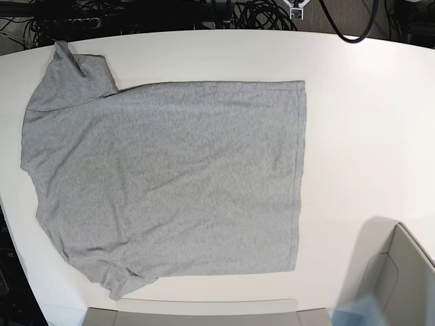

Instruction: Fold the T-shirt properly

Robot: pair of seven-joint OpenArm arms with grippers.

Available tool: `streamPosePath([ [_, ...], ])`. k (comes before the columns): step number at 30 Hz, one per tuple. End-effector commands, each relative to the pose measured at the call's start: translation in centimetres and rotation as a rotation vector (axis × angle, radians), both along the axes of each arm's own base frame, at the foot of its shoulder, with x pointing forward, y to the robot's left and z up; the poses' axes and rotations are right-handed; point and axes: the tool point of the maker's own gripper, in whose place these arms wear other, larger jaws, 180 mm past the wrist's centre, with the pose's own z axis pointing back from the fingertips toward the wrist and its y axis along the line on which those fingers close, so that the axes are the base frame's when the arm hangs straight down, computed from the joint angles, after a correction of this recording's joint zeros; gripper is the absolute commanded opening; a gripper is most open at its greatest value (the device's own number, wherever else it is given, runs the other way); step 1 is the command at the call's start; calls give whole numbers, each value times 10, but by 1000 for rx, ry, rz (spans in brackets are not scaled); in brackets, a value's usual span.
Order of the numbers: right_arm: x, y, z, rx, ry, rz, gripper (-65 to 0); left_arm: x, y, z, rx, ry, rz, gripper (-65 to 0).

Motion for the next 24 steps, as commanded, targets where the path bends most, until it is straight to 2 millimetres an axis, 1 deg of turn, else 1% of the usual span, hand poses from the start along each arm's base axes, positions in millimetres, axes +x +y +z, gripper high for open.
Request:
streamPosePath([
  [1, -4, -5, 8, 3, -15, 9, -649, -4, 2, 7, 9, -19, -3, -649],
  [4, -3, -13, 28, 10, -50, 33, -649, -3, 7, 25, 20, -64, -12, -649],
  [5, -2, -20, 36, 2, -64, 7, -649, 1, 13, 32, 33, -88, -14, -649],
  [7, 9, -36, 50, -22, -108, -73, -649, 7, 23, 46, 54, -128, -3, -649],
  [9, 18, -49, 66, -39, -153, -124, -649, 14, 34, 61, 81, -173, 10, -649],
  [13, 44, -71, 104, -73, -264, -159, -649, 27, 56, 94, 135, -239, 28, -649],
  [16, 62, -79, 133, -87, -340, -164, -649, 37, 70, 121, 172, -275, 40, -649],
  [17, 69, -82, 143, -93, -367, -166, -649, 44, 74, 132, 184, -295, 41, -649],
  [21, 101, -92, 178, -118, -482, -164, -649, 67, 82, 166, 216, -380, 35, -649],
  [24, 132, -98, 207, -135, -589, -155, -649, 86, 85, 193, 235, -449, 27, -649],
])
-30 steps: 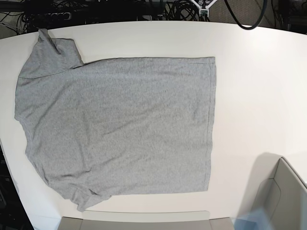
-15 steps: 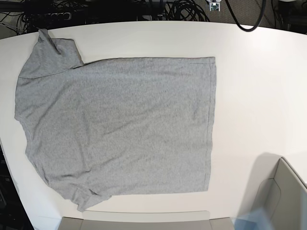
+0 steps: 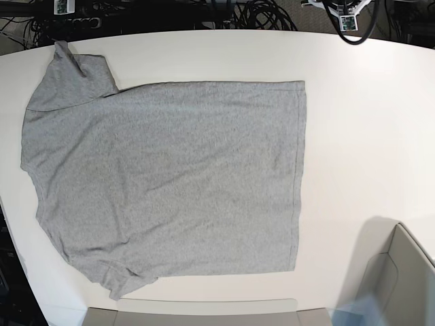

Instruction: Fold the T-shirt properly

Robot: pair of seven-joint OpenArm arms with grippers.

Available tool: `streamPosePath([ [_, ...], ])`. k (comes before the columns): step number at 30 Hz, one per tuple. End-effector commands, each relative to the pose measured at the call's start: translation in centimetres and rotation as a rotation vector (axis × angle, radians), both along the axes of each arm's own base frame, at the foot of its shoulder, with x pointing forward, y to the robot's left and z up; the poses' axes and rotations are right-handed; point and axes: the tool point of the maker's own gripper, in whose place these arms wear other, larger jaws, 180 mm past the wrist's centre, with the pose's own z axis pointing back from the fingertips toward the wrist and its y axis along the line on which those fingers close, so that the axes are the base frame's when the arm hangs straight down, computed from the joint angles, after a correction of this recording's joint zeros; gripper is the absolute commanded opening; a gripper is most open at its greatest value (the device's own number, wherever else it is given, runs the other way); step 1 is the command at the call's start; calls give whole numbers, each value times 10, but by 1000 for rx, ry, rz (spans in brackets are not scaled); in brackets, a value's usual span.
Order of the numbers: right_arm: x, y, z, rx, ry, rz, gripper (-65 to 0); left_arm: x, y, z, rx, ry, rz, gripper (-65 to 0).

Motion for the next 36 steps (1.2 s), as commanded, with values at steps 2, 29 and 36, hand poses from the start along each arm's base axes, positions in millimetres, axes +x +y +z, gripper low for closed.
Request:
streamPosePath([
  [2, 18, -4, 24, -21, -67, 17, -649, 17, 2, 26, 29, -71, -20, -649],
  [29, 145, -24, 99, 59, -260, -121, -543, 144, -80, 104, -112, -468, -177, -647],
  [36, 126, -42, 115, 367, -188, -272, -413, 156, -99, 102, -145, -450, -261, -646],
])
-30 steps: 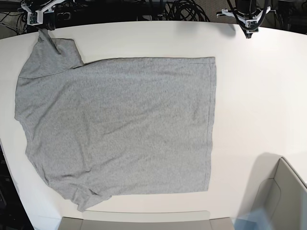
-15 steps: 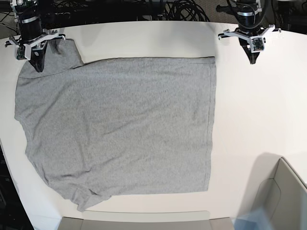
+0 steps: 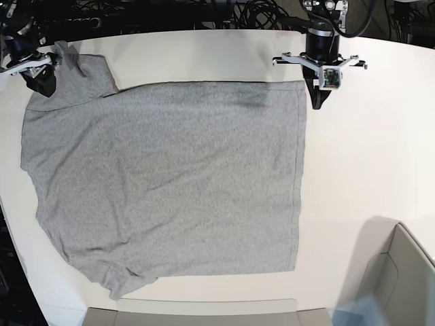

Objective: Fold the T-shirt properly
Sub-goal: 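Lower both grippers and grasp the T-shirt's hem corners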

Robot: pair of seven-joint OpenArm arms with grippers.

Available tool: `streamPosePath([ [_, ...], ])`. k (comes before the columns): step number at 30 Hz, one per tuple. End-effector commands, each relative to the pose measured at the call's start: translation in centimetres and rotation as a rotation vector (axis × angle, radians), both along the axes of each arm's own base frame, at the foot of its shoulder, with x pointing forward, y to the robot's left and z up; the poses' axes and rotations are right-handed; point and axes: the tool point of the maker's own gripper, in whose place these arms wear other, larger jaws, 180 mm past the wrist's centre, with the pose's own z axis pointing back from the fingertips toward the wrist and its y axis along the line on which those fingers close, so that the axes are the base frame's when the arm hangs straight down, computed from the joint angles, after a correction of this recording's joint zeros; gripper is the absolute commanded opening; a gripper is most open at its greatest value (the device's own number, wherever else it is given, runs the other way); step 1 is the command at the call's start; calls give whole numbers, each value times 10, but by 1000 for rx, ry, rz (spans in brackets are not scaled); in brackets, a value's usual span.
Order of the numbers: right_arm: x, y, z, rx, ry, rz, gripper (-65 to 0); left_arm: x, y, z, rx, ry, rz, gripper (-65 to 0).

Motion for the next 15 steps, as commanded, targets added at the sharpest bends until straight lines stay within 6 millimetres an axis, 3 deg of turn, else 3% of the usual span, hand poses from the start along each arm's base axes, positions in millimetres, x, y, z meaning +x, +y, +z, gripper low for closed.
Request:
streamPosePath([
  [1, 0, 0, 7, -12, -21, 19, -413, 4, -3, 8, 2, -27, -14, -646],
  [5, -17, -25, -18, -67, 50, -21, -413, 12, -3, 6, 9, -1, -27, -646],
  [10, -48, -48, -77, 43, 178, -119, -413, 22, -3, 10, 10, -18, -28, -646],
  [15, -45, -53, -89, 50, 176, -98, -413, 21, -3, 10, 10, -17, -28, -617],
])
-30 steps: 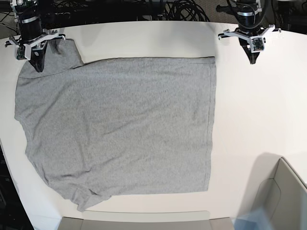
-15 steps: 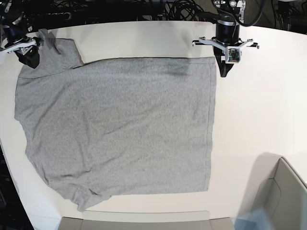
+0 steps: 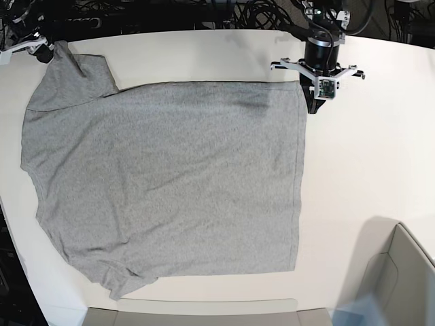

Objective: Fold the T-shirt properly
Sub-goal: 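Lower both grippers and grasp the T-shirt's hem corners, then lift the hem with both grippers and fold it over the shirt body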

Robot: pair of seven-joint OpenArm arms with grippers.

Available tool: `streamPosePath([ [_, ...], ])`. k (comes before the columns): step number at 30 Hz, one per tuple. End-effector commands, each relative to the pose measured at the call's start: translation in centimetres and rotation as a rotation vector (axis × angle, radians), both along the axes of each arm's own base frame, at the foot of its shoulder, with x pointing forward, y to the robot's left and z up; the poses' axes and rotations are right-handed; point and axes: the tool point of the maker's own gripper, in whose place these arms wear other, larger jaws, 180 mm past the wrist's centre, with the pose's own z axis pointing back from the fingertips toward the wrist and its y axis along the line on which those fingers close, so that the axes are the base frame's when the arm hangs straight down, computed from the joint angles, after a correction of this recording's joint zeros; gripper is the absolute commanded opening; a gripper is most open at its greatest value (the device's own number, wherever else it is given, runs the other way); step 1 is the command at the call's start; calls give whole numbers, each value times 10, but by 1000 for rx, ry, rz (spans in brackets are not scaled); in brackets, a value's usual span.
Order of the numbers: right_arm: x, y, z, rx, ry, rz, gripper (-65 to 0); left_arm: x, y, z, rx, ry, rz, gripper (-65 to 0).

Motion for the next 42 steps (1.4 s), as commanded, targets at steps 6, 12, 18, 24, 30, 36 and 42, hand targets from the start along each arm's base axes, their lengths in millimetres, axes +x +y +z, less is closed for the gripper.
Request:
streamPosePath([
  [6, 8, -6, -11, 30, -6, -7, -413, 2, 1, 9, 5, -36, 0, -569],
  [12, 15, 1, -33, 59, 34, 8, -413, 3, 1, 10, 2, -38, 3, -542],
  [18, 24, 20, -41, 63, 54, 73, -413, -4, 2, -7, -132, 63, 61, -409],
  [24, 23, 20, -41, 62, 57, 77, -413, 5, 23, -19, -499, 189, 188, -381],
  [30, 20, 17, -40, 55, 65, 77, -414, 10, 22, -50, -582, 372, 178, -381],
  [36, 21, 18, -40, 57, 65, 81, -414, -2, 29, -85, -598, 457, 232, -380],
  [42, 23, 18, -39, 57, 59, 83, -414, -8, 3, -91, -603, 500, 117, -380],
])
